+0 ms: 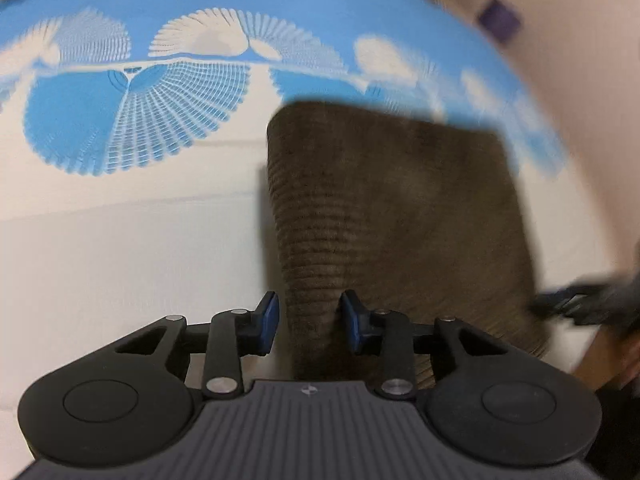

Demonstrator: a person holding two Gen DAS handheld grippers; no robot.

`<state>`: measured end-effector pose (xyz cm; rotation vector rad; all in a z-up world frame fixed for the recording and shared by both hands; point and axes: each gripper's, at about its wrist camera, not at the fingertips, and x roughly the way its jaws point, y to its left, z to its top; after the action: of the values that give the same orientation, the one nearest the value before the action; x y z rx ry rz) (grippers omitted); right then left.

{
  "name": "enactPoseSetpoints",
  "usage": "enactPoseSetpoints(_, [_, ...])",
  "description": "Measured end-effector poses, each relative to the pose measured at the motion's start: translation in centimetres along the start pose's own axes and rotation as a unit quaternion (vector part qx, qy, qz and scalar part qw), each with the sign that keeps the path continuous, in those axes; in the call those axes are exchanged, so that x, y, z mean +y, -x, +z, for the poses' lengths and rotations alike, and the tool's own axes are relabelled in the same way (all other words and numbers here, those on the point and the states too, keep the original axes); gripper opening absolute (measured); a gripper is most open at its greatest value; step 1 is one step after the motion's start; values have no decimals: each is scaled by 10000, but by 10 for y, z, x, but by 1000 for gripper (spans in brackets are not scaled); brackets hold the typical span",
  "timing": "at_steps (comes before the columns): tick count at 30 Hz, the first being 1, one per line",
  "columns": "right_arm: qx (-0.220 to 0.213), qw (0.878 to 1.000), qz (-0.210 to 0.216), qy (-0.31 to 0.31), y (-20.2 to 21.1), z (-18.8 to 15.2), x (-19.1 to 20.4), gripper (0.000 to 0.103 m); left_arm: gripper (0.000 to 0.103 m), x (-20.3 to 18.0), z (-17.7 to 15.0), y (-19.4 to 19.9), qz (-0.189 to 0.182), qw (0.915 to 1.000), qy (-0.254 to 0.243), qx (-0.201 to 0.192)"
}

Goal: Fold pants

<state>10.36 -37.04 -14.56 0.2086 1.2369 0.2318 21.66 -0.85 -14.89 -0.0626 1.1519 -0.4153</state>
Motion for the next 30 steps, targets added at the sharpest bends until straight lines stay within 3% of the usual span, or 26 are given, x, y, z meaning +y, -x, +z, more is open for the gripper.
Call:
enactPoseSetpoints(3, [191, 9987, -186, 444, -7, -12, 12, 50, 37, -3, -2, 5, 75, 9999, -65, -90])
enactPoseSetpoints(7, [184, 9994, -107, 265, 2, -15, 12, 50, 37, -8, -7, 25, 52, 9998, -84, -179])
enactPoseSetpoints(8, [247, 9990, -136, 360, 1, -18, 14, 49, 37, -12, -11, 25, 26, 9996, -270, -124])
enactPoseSetpoints(10, [232, 9975, -225, 632, 1, -25, 22, 42, 37, -17, -27, 9, 429, 9960, -739, 266])
enactPoseSetpoints(12, [196, 9967, -212, 753, -1, -27, 29, 38, 37, -19, -35, 0, 616, 9929, -896, 483])
enactPoseSetpoints(16, [204, 9965, -274, 767, -2, -31, 35, 36, 38, -29, -34, 16, 845, 9912, -994, 219])
enactPoseSetpoints(20, [226, 9969, -219, 726, 0, -34, 36, 36, 38, -44, -36, 41, 993, 9862, -1285, -333])
enactPoseSetpoints(23, [210, 9964, -208, 800, -1, -34, 36, 36, 38, -48, -32, 56, 713, 9858, -1274, -834])
enactPoseSetpoints(25, [213, 9963, -198, 811, -1, -33, 34, 36, 38, -48, -30, 58, 550, 9865, -1229, -935])
enactPoseSetpoints(26, [217, 9962, -205, 821, 0, -33, 34, 36, 38, -47, -31, 52, 508, 9873, -1242, -852])
enactPoseSetpoints(28, [224, 9958, -232, 853, 2, -31, 36, 36, 37, -43, -37, 25, 828, 9872, -1355, -178])
enactPoseSetpoints(29, [224, 9960, -224, 841, 3, -30, 35, 36, 38, -40, -44, 7, 1148, 9813, -1519, 288])
enactPoseSetpoints(30, [225, 9965, -193, 785, 6, -27, 32, 36, 38, -40, -48, 0, 1259, 9770, -1664, 441])
